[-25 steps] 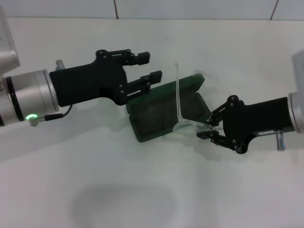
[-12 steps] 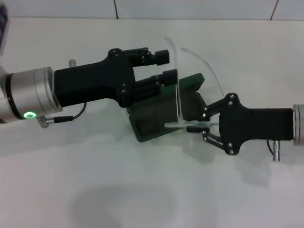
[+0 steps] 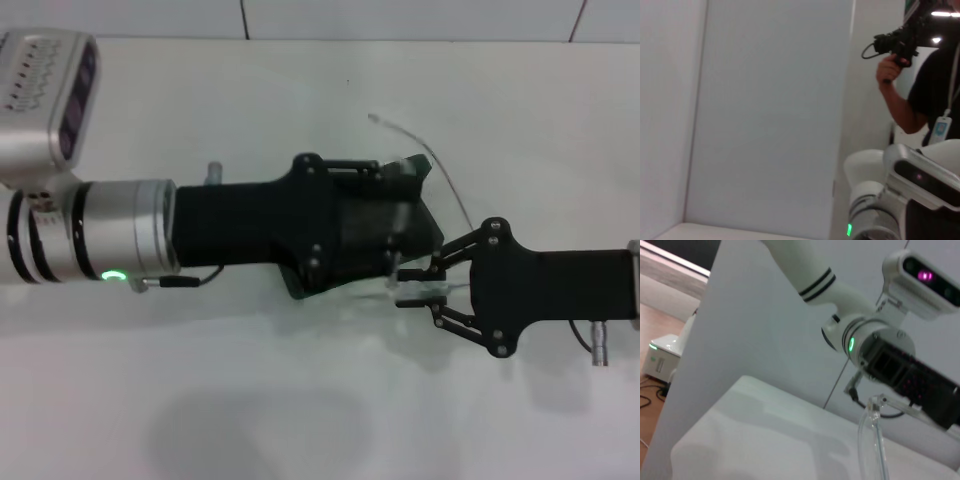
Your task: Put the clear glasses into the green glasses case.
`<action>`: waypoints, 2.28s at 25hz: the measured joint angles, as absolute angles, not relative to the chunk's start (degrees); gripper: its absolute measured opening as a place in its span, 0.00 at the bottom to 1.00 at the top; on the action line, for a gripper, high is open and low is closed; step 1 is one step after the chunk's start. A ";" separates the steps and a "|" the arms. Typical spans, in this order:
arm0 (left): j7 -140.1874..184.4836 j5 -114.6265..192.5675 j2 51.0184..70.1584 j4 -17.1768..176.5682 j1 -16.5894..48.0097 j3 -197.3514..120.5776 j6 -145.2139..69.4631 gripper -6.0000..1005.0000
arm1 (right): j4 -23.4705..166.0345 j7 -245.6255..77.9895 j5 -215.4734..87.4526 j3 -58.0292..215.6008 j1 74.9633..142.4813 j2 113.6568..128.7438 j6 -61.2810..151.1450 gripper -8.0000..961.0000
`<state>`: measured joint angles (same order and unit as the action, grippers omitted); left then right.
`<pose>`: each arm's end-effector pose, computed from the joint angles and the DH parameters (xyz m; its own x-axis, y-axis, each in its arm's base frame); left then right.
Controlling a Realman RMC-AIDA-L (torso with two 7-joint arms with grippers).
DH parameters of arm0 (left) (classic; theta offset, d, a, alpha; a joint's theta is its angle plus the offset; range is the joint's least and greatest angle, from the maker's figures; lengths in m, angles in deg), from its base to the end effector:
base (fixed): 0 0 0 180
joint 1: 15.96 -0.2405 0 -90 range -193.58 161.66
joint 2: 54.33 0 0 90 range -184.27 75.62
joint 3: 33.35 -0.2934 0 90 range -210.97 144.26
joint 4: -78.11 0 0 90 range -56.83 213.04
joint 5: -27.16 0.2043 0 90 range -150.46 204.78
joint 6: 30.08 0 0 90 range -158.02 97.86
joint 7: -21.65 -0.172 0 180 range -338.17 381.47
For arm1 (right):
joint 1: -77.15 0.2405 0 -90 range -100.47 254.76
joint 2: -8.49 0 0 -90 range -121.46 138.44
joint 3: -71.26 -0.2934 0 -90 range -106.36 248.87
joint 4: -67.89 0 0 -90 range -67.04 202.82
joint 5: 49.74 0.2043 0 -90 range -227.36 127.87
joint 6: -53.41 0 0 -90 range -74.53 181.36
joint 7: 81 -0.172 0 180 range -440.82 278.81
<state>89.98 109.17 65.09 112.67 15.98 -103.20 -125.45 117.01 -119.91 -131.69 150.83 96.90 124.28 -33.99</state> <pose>-0.1796 0.3206 -0.0739 0.7065 0.0966 0.7011 0.0897 -0.9949 0.0466 0.2265 0.2981 -0.0616 0.7624 0.4694 -0.4456 0.3315 -0.8745 -0.3540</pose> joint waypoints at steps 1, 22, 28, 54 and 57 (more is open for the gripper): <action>89.91 109.20 65.09 112.33 16.18 -103.55 -125.53 0.49 | 116.95 -119.39 -131.41 150.60 96.70 124.25 -34.39 0.14; 86.98 111.09 63.63 111.73 14.26 -92.54 -128.29 0.49 | 112.76 -114.61 -129.61 144.91 96.04 124.04 -47.95 0.14; 74.49 111.33 65.24 110.82 10.04 -89.51 -122.18 0.49 | 106.20 -118.71 -124.24 144.53 101.78 124.18 -56.03 0.14; 44.77 100.43 66.23 92.89 15.23 -93.86 -127.63 0.49 | 86.51 -143.49 -124.36 151.47 118.05 124.54 -48.71 0.16; 44.62 99.69 66.25 92.76 15.02 -93.90 -127.97 0.49 | 86.55 -143.50 -124.36 151.70 117.32 124.32 -47.22 0.16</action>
